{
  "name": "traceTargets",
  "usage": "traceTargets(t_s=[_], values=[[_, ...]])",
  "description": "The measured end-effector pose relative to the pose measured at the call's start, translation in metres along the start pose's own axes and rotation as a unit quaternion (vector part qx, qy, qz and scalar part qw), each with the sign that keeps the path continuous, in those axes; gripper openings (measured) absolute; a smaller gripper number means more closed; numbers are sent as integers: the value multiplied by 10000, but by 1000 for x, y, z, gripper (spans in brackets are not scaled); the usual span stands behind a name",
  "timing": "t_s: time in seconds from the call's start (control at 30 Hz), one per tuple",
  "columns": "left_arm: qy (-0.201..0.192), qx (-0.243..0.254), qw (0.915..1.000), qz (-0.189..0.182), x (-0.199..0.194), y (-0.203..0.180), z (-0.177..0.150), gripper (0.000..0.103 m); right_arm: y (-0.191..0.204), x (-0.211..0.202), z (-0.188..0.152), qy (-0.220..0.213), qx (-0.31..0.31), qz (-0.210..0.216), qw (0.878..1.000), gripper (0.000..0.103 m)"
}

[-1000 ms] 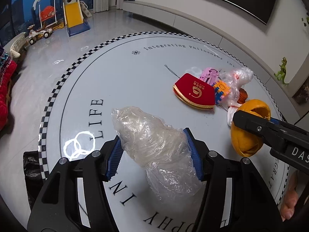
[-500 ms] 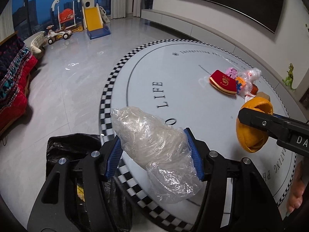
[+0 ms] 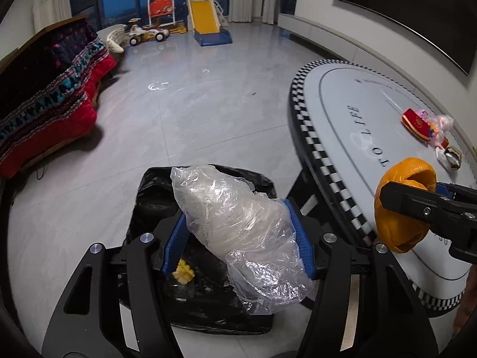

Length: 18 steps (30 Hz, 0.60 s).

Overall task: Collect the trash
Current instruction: 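Carry the plastic bag and orange to the trash bag and release both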

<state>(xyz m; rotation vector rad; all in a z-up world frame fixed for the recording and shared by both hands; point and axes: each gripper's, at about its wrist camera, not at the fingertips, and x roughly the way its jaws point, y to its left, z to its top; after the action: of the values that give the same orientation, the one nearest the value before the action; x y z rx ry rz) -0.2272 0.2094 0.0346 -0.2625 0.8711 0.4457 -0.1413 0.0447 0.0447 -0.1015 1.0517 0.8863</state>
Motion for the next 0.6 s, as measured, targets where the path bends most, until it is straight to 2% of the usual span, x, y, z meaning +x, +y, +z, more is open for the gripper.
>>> traceTargets(t_s=[0.17,0.23,0.27,0.3,0.33,0.43,0.6], values=[[246,-462,9980,345,16,49,-21,61,32,31,-3,270,-225,200,9992,52],[407,-539,9969,405,24,63,-27,67,43,47,-1,441,-266,313,9982,56],[495,-571,9960,475,28,68,-29,79,46,53,1,539,-244,381,9975,59],[546,-643,9948,568,31,72,-29,98,49,59,2,587,-188,412,9972,69],[550,-702,9941,624,32,77,-31,97,51,62,3,564,-123,400,9975,74],[576,-820,9924,719,34,85,-31,97,53,62,5,493,-82,421,9979,75],[587,-877,9922,670,35,86,-31,97,46,52,5,353,-105,355,9987,75]])
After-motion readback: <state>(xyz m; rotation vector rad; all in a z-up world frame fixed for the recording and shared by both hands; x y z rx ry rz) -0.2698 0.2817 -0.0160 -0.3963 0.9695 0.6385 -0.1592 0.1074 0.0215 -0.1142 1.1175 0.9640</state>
